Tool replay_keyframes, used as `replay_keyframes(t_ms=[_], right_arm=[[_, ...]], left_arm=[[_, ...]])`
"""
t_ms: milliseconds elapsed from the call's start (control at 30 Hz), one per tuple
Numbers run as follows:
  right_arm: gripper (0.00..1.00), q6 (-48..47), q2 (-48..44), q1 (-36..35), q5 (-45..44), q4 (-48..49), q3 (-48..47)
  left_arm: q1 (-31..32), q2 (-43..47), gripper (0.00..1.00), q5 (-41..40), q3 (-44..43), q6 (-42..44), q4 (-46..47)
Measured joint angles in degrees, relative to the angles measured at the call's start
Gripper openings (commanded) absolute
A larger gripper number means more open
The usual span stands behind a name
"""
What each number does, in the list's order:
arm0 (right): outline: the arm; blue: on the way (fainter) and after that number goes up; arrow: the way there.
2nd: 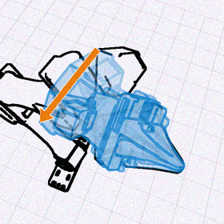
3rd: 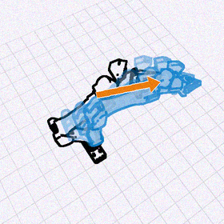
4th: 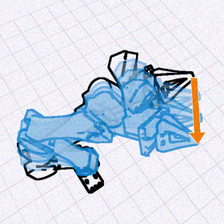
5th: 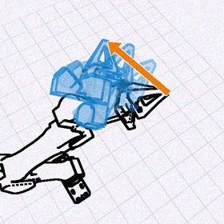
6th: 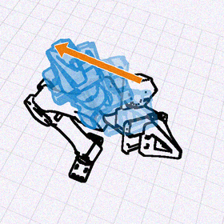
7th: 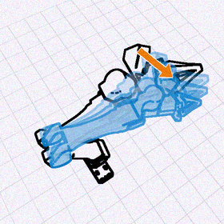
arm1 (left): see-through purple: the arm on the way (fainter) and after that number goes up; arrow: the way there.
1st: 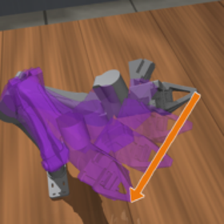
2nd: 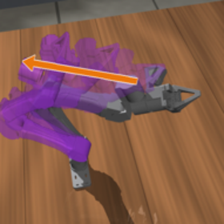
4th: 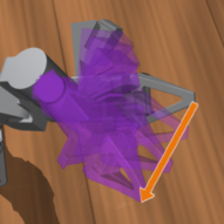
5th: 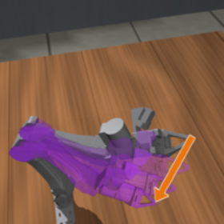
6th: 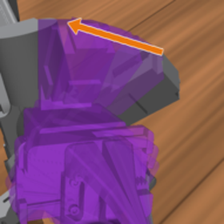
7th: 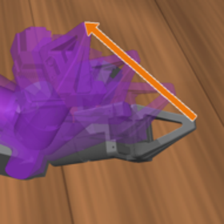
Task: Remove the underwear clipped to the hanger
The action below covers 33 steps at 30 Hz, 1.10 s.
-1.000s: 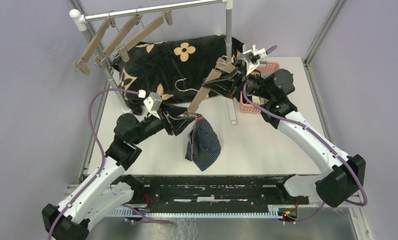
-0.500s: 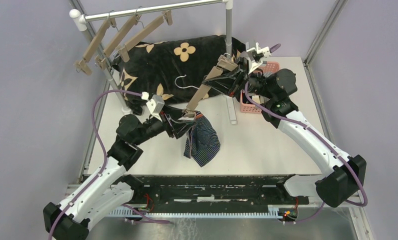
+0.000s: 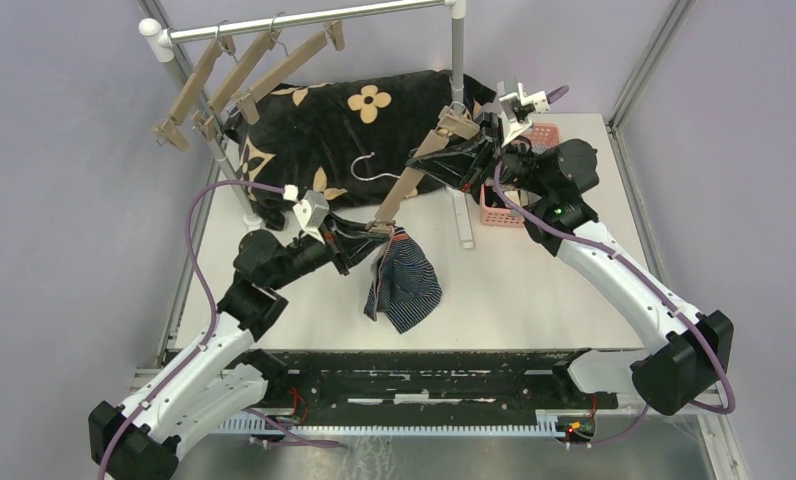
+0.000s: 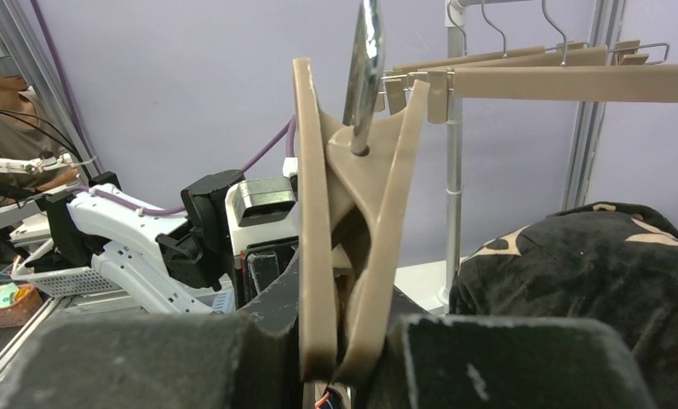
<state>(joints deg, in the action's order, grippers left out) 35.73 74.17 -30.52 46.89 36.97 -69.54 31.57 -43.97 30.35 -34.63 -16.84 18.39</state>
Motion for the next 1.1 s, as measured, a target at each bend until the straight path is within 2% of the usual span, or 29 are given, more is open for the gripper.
replay_keyframes(t_ms=[33,67,100,167,267,367,467,500,533,567,600,767,800,833,900,933,1033,1067,1100], right_arm=[[0.01,0.02,-0.04,0.02,0.02,0.09,0.00],[0.01,0.00,-0.09,0.02,0.02,0.07,0.00],[0.01,0.00,-0.11,0.04,0.04,0.07,0.00],[0.01,-0.09,-0.15,0.02,-0.02,-0.11,0.00],[0.01,-1.14,-0.17,0.00,0.00,-1.09,0.00],[0.01,-1.46,-0.20,-0.02,0.00,-1.88,0.00],[0.01,-1.25,-0.37,-0.17,0.13,-1.90,0.00],[0.01,-1.22,-0.46,-0.17,0.24,-1.88,0.00],[0.01,-1.11,-0.57,-0.17,0.46,-1.90,0.00],[0.01,-1.03,-0.68,-0.17,0.66,-1.90,0.00],[0.01,-1.03,-0.79,-0.15,0.74,-1.92,0.00],[0.01,-0.98,-0.85,0.02,1.11,-2.84,0.00],[0.01,-0.98,-0.85,0.04,1.09,-2.95,0.00],[0.01,-0.98,-0.85,0.09,1.11,-2.97,0.00],[0.01,-0.90,-0.94,0.11,1.25,-3.08,0.00],[0.01,-0.87,-1.01,0.09,1.29,-3.17,0.00],[0.01,-1.55,-1.01,0.00,1.01,-3.21,0.00],[0.01,-1.64,-1.03,0.00,0.98,-3.23,0.00],[0.01,-1.75,-1.01,0.00,0.90,-3.21,0.00]], left_arm=[[0.00,0.00,0.22,0.09,0.00,0.00,0.13],[0.00,0.00,0.40,0.17,0.00,0.00,0.20],[0.00,0.02,0.49,0.22,0.00,0.00,0.26],[0.04,0.13,0.59,0.22,0.15,-0.15,0.63],[0.07,1.03,0.65,-0.02,0.59,-0.76,2.16],[0.07,3.52,0.61,-0.31,1.25,-0.92,3.04],[0.04,4.66,0.49,-0.46,1.29,-0.92,3.28],[0.04,4.59,0.37,-0.48,1.29,-0.90,3.39],[0.04,4.26,0.19,-0.46,1.29,-0.90,3.56],[0.02,3.63,0.06,-0.44,1.29,-0.94,3.89],[-0.02,2.62,0.03,-0.07,1.31,-1.11,4.85],[0.07,-0.59,0.03,3.02,1.31,-1.25,7.93],[0.04,-0.83,0.08,3.37,1.31,-1.25,8.22],[0.04,-0.92,0.20,3.69,1.31,-1.25,8.35],[0.04,-0.85,0.59,4.24,1.29,-1.27,8.33],[0.04,-0.72,0.69,4.31,1.29,-1.20,8.24],[0.07,0.20,0.77,4.07,0.94,-1.29,6.25],[0.07,0.63,0.82,3.93,0.66,-1.29,5.57],[0.07,1.14,0.92,3.69,0.39,-1.27,5.14]])
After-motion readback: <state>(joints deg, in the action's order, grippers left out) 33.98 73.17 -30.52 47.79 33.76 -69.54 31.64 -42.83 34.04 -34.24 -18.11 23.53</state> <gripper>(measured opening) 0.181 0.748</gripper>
